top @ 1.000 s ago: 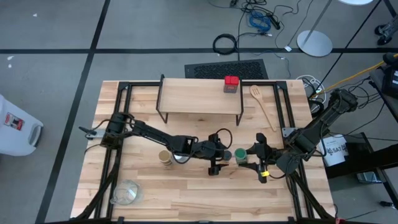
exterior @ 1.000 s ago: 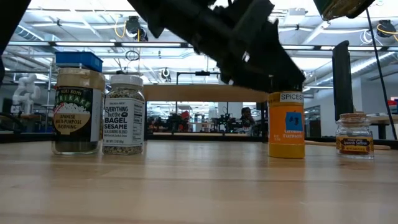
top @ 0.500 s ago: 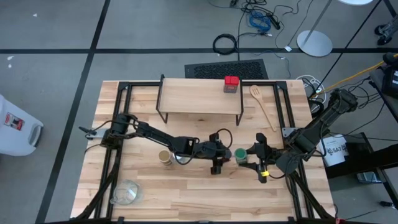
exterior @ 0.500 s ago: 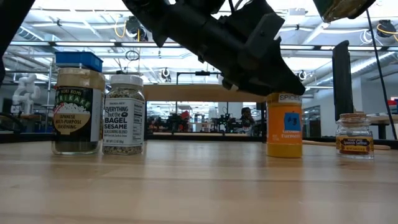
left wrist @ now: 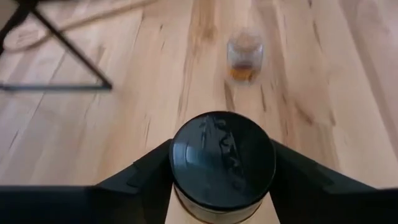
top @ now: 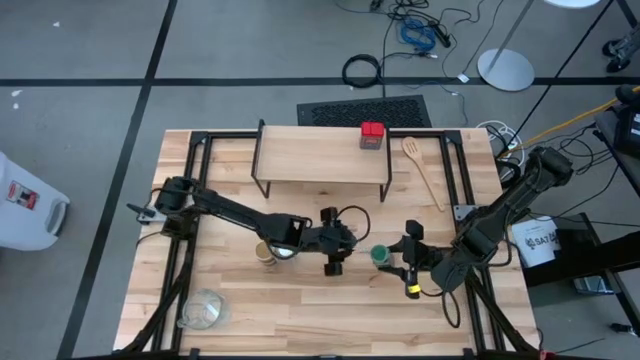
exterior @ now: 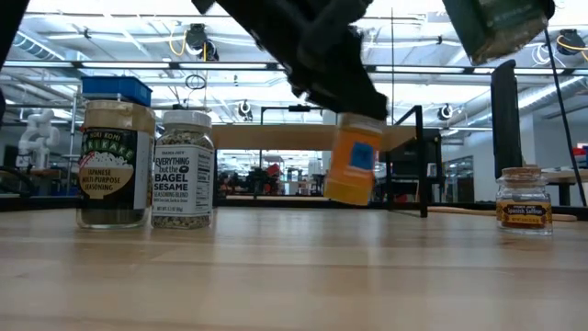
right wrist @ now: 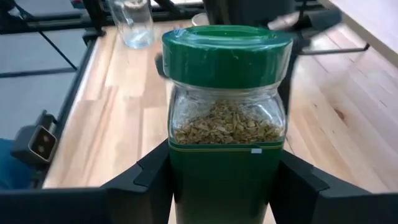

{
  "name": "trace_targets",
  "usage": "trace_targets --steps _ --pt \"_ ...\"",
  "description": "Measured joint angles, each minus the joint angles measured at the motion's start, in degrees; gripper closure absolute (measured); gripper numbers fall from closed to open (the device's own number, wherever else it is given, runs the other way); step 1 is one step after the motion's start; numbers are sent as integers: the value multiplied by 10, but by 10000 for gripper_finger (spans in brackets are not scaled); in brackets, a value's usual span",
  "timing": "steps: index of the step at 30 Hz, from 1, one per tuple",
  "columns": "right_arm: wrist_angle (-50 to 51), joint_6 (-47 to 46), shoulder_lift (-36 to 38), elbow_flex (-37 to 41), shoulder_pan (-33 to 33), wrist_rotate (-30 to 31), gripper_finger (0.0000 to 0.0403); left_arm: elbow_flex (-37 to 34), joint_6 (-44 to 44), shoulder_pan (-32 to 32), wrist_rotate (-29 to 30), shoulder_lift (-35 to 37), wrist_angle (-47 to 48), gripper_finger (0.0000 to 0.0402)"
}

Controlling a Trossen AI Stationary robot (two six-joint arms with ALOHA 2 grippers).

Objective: Shelf spices
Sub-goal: Put the black seasoning bottle in the center of the table and put the green seasoning bottle beside the black seasoning bottle

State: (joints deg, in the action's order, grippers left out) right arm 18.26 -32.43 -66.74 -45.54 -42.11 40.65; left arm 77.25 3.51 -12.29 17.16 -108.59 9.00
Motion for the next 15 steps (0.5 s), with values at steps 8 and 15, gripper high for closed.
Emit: trace_targets --steps 8,15 --pt "-10 -41 -64 0 0 33 214 0 31 -18 11 12 42 189" --pt "-9 -77 -118 0 0 53 210 -18 56 -30 12 9 24 190"
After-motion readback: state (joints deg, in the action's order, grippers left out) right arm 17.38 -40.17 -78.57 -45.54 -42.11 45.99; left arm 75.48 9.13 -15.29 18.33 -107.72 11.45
